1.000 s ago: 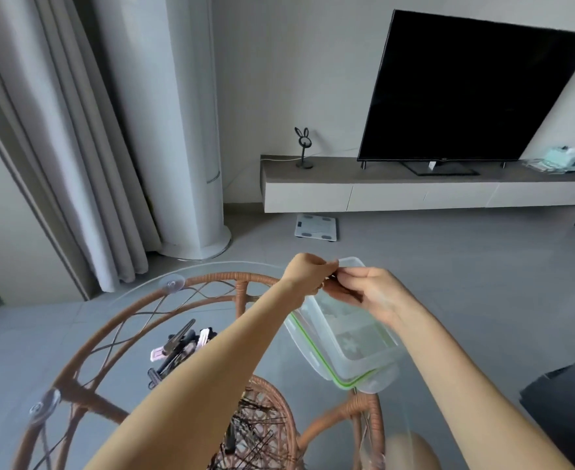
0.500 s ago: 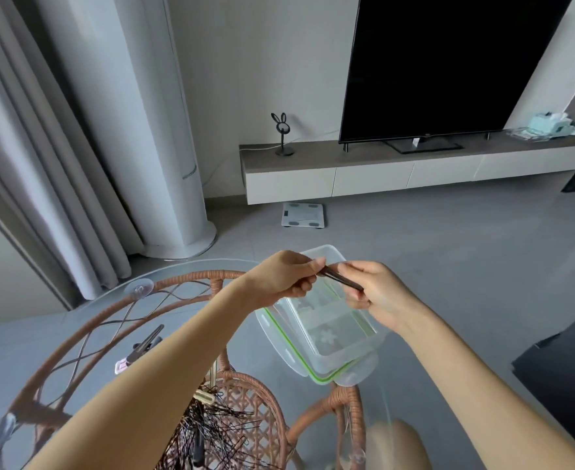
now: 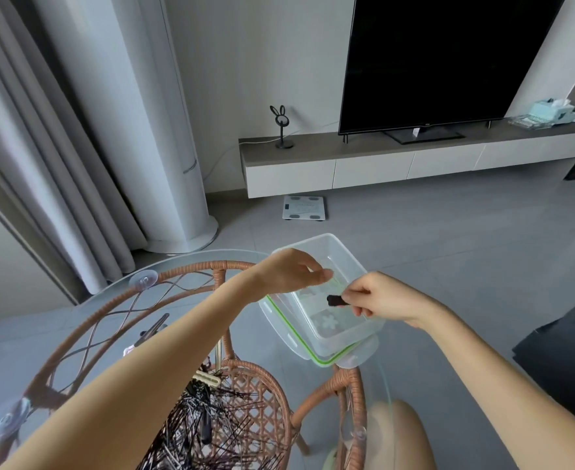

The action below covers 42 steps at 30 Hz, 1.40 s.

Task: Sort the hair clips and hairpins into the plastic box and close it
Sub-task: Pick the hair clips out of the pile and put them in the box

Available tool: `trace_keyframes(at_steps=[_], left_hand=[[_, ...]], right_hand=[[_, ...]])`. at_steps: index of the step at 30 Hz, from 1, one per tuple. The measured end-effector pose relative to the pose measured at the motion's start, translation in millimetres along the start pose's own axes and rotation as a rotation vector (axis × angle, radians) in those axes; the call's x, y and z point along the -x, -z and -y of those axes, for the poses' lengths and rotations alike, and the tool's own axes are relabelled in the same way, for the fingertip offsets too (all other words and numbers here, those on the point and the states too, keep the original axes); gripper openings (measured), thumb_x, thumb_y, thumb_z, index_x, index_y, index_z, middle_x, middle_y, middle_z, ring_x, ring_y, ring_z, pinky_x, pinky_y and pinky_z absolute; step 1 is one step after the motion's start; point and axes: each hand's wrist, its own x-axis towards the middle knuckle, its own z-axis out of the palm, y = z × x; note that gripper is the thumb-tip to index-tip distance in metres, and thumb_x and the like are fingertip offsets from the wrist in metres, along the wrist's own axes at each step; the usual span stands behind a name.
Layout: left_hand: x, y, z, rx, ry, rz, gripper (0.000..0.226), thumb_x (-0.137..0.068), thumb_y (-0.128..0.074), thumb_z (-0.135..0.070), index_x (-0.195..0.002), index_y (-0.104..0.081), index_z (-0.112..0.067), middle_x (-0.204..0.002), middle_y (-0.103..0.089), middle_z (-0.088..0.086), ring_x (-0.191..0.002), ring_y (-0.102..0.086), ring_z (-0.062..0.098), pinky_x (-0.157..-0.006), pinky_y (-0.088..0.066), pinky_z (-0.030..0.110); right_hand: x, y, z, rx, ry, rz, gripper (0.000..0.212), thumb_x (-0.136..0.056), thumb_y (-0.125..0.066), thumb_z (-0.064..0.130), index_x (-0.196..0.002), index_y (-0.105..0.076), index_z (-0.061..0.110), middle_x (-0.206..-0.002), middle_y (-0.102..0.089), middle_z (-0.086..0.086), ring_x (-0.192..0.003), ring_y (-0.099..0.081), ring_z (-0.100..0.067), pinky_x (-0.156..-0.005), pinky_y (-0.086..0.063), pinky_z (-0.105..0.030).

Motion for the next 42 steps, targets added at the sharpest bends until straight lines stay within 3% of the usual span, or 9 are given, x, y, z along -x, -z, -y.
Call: trace_keyframes(at_steps=[7,11,15,19,22,26,32,37,42], left_hand=[[38,24,47,0.033,0.126,-0.267,0.023,-0.09,-0.055,-0.025,-0.098,-0.07,-0.01,-0.096,-0.07,0.005,-0.087,-0.066,0.023,-0.081,-0.051,0.028],[63,44,74,0.026,0.217,-0.336,0.019,-0.088,-0.055,-0.021,-0.092,-0.072,-0.013,-0.085,-0.066,0.004,-0.075,-0.061,0.019,-0.072,-0.049,0.028],[87,59,95,0.017,0.306,-0.404,0.022,-0.09,-0.052,-0.021,-0.085,-0.069,-0.007,-0.077,-0.061,0.005,-0.072,-0.053,0.02,-0.068,-0.041,0.026],[114,66,122,-0.177,0.442,-0.39,0.022,-0.093,-0.044,-0.02,-0.09,-0.064,-0.01,-0.09,-0.058,0.007,-0.081,-0.05,0.021,-0.059,-0.038,0.02],[139,59,145,-0.342,0.58,-0.349,0.033,-0.093,-0.045,-0.025,-0.111,-0.063,-0.006,-0.111,-0.064,0.012,-0.095,-0.059,0.026,-0.076,-0.049,0.031],[166,42,168,-0.355,0.673,-0.244,0.054,-0.09,-0.046,-0.044,-0.131,-0.045,-0.009,-0.121,-0.059,0.017,-0.102,-0.062,0.03,-0.08,-0.055,0.035],[176,29,177,-0.043,0.657,-0.215,0.082,-0.079,-0.063,-0.045,-0.145,-0.022,-0.019,-0.134,-0.047,0.015,-0.087,-0.066,0.021,-0.067,-0.061,0.032],[172,30,179,0.048,0.617,-0.322,0.064,-0.079,-0.068,-0.03,-0.137,-0.041,-0.021,-0.128,-0.055,0.009,-0.075,-0.069,0.022,-0.048,-0.055,0.021],[176,26,186,-0.061,0.534,-0.403,0.026,-0.086,-0.059,-0.026,-0.111,-0.062,-0.017,-0.078,-0.068,0.002,-0.043,-0.058,0.005,-0.035,-0.034,0.01]], right_hand=[[-11,-18,21,0.353,0.078,0.045,0.033,-0.088,-0.052,0.014,-0.055,-0.05,0.011,-0.045,-0.038,0.009,-0.038,-0.034,-0.003,-0.042,-0.029,-0.014],[-28,-10,36,0.2,0.134,-0.189,0.031,-0.09,-0.051,0.013,-0.061,-0.057,0.003,-0.05,-0.045,0.003,-0.046,-0.037,-0.009,-0.048,-0.028,-0.02],[-47,-20,56,0.518,0.036,-0.251,0.039,-0.091,-0.042,0.011,-0.053,-0.034,0.016,-0.057,-0.037,-0.003,-0.068,-0.037,-0.023,-0.061,-0.028,-0.03],[-37,-62,97,0.435,0.249,-0.48,0.04,-0.091,-0.043,0.015,-0.051,-0.042,0.017,-0.06,-0.048,-0.005,-0.067,-0.045,-0.028,-0.062,-0.033,-0.032],[-33,-116,115,0.257,0.281,-0.215,0.026,-0.089,-0.053,0.033,-0.085,-0.067,0.012,-0.09,-0.068,-0.007,-0.085,-0.06,-0.024,-0.076,-0.048,-0.034],[-48,-175,126,0.399,0.242,0.021,0.072,-0.08,-0.055,0.058,-0.137,-0.038,0.017,-0.136,-0.045,-0.01,-0.121,-0.044,-0.027,-0.097,-0.041,-0.039],[-76,-222,147,0.551,0.071,-0.003,0.094,-0.065,-0.058,0.072,-0.139,-0.028,0.023,-0.141,-0.034,-0.017,-0.13,-0.032,-0.035,-0.097,-0.04,-0.045],[-77,-229,151,0.305,0.114,0.054,0.039,-0.075,-0.067,0.035,-0.109,-0.057,0.02,-0.107,-0.066,-0.007,-0.097,-0.061,-0.028,-0.079,-0.051,-0.036],[-71,-215,146,0.083,0.121,-0.178,0.013,-0.081,-0.066,0.012,-0.093,-0.07,0.014,-0.107,-0.069,-0.006,-0.098,-0.061,-0.022,-0.078,-0.044,-0.023]])
